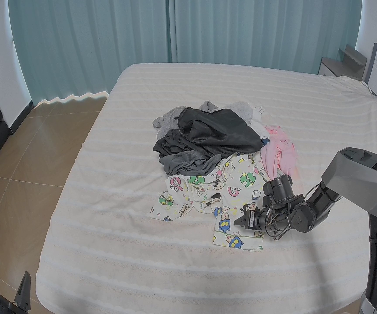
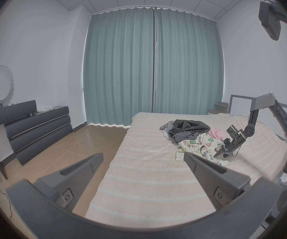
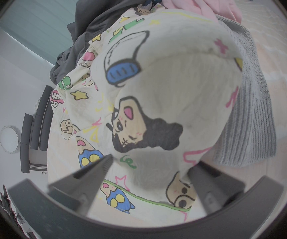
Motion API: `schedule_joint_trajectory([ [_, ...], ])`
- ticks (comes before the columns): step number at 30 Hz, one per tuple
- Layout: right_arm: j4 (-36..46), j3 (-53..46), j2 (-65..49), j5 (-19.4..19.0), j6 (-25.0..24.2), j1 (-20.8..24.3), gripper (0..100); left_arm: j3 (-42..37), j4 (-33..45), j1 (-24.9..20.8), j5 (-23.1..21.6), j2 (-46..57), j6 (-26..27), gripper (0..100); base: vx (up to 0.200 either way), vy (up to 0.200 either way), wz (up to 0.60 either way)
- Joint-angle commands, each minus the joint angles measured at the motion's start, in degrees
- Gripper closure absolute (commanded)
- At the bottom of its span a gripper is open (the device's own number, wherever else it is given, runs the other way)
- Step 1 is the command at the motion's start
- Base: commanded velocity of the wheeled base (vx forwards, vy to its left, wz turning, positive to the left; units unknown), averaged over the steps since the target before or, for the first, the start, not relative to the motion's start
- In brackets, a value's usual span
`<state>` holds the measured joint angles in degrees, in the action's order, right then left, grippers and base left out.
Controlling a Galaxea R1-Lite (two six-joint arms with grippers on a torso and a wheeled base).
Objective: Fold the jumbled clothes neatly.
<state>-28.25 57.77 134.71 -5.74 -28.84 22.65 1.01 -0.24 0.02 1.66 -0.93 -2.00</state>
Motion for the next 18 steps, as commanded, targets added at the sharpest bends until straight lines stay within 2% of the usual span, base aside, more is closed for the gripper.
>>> schedule_joint_trajectory([
  [1,-0.1,-0.5,-0.1,0.0,0.0,0.3,100,-0.9,0.0,0.0,0.0,0.9,0.0,0,0.000,0.000,0.00],
  [13,0.1,-6.4,-3.8,-0.5,0.5,0.5,100,-0.9,0.0,0.0,0.0,0.9,0.1,0,0.000,0.000,0.00],
  [18,0.0,-12.2,-10.6,-3.4,0.7,1.1,100,-0.9,0.0,0.0,0.0,0.9,0.2,0,0.000,0.000,0.00],
])
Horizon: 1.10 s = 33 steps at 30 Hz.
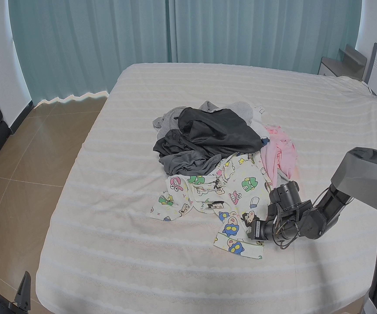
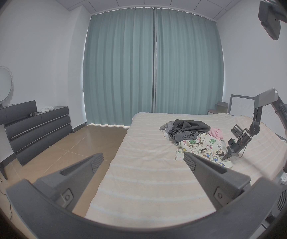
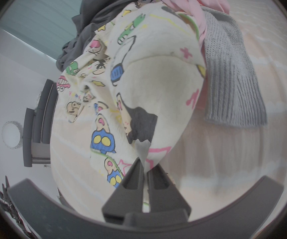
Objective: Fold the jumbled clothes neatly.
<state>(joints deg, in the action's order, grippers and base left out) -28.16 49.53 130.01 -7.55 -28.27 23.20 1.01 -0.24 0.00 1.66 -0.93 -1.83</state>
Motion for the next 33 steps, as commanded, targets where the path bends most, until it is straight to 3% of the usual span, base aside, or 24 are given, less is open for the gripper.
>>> schedule_joint_trajectory([
  [1,-0.1,-6.8,-9.0,-3.4,0.1,0.7,100,-0.9,0.0,0.0,0.1,0.9,0.2,0,0.000,0.000,0.00],
  [12,-0.2,-18.9,-26.8,-9.7,1.4,3.2,100,-0.7,-1.0,0.0,-3.0,0.9,3.5,0,0.000,0.000,0.00],
  [13,-0.2,-19.6,-28.9,-10.0,1.3,3.8,100,1.4,-2.1,-0.1,-3.6,0.8,2.3,0,0.000,0.000,0.00],
  [16,-0.2,-20.8,-34.0,-10.6,1.0,5.2,100,13.6,-3.8,-1.3,-4.4,-7.3,-8.4,0,0.000,0.000,0.00],
  [19,-0.1,-20.8,-36.7,-10.8,0.8,6.3,100,14.5,-3.8,-3.3,-6.7,-13.2,-8.7,0,0.000,0.000,0.00],
  [21,-0.1,-20.5,-40.0,-10.8,0.7,7.4,100,13.6,-2.6,-8.9,-15.5,-15.6,-5.6,0,0.000,0.000,0.00],
  [24,-0.1,-19.9,-42.3,-10.9,0.7,7.9,100,13.6,-0.1,-9.3,-20.6,-21.1,-1.6,0,0.000,0.000,0.00],
  [33,0.7,-12.9,-49.2,-10.8,0.8,11.0,100,13.9,-0.4,-10.7,-23.4,-45.5,13.9,0,0.000,0.000,0.00],
])
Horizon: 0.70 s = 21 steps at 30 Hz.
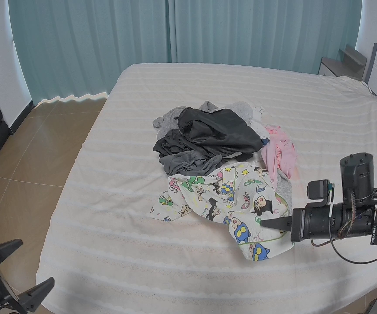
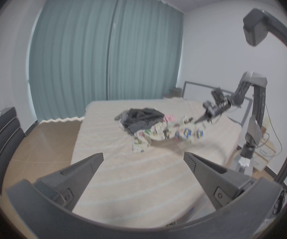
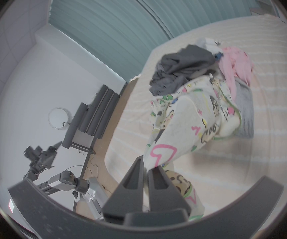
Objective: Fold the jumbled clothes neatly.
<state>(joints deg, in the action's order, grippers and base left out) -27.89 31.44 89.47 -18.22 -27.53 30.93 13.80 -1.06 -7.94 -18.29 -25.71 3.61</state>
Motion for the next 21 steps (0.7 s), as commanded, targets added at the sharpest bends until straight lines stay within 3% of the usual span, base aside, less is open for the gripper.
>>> schedule_joint_trajectory([
  [1,0.8,5.9,-9.1,-0.1,0.0,3.9,100,1.1,0.3,-3.9,-4.0,-23.2,9.0,0,0.000,0.000,0.00],
  [7,6.5,11.4,-12.3,-0.1,0.0,6.0,100,0.8,-5.0,-10.8,-4.2,-36.3,11.1,0,0.000,0.000,0.00],
  [16,9.7,16.5,-13.4,-0.1,0.0,8.6,100,0.8,-15.6,-12.1,-3.9,-53.5,14.1,0,0.000,0.000,0.00],
  [21,12.3,19.1,-15.3,-0.1,0.1,11.8,100,0.0,-28.1,-14.3,-3.9,-65.8,14.1,0,0.000,0.000,0.00],
])
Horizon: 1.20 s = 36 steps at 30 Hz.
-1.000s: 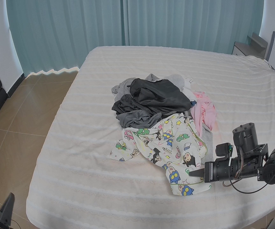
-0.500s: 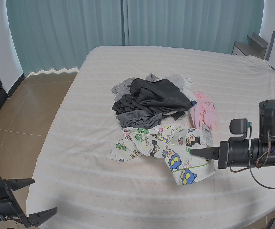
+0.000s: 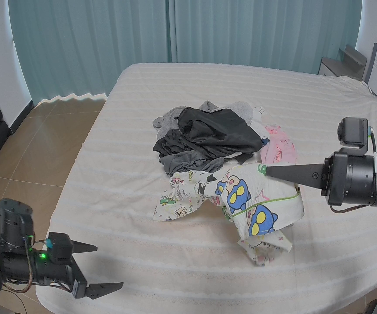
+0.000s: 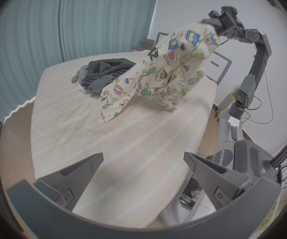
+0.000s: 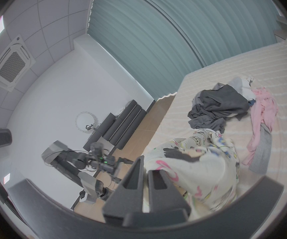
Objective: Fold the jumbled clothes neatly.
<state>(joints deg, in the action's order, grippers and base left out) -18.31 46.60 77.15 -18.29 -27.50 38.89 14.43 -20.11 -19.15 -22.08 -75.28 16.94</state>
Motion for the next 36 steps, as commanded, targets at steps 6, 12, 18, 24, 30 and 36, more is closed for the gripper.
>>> schedule_joint_trajectory([
  [6,3.9,4.4,-3.2,0.1,0.2,6.6,100,-0.3,-22.2,-5.3,0.0,-26.8,0.4,0,0.000,0.000,0.00],
  [12,5.1,5.9,-3.0,0.1,0.2,8.8,100,-0.1,-39.1,-7.0,2.7,-38.7,-0.3,0,0.000,0.000,0.00],
  [18,5.9,6.5,-3.2,0.1,0.2,9.6,100,2.5,-50.6,-11.5,6.3,-47.3,-7.2,0,0.000,0.000,0.00],
  [24,6.0,6.8,-3.2,0.1,0.2,9.6,100,7.1,-57.8,-12.3,10.8,-54.5,-8.9,0,0.000,0.000,0.00],
  [30,6.0,7.1,-3.2,0.1,0.2,9.6,100,13.2,-61.2,-12.8,13.7,-60.2,-11.3,0,0.000,0.000,0.00],
  [36,6.0,7.4,-3.2,0.2,0.2,9.6,100,21.2,-61.4,-13.6,17.6,-64.6,-15.1,0,0.000,0.000,0.00],
])
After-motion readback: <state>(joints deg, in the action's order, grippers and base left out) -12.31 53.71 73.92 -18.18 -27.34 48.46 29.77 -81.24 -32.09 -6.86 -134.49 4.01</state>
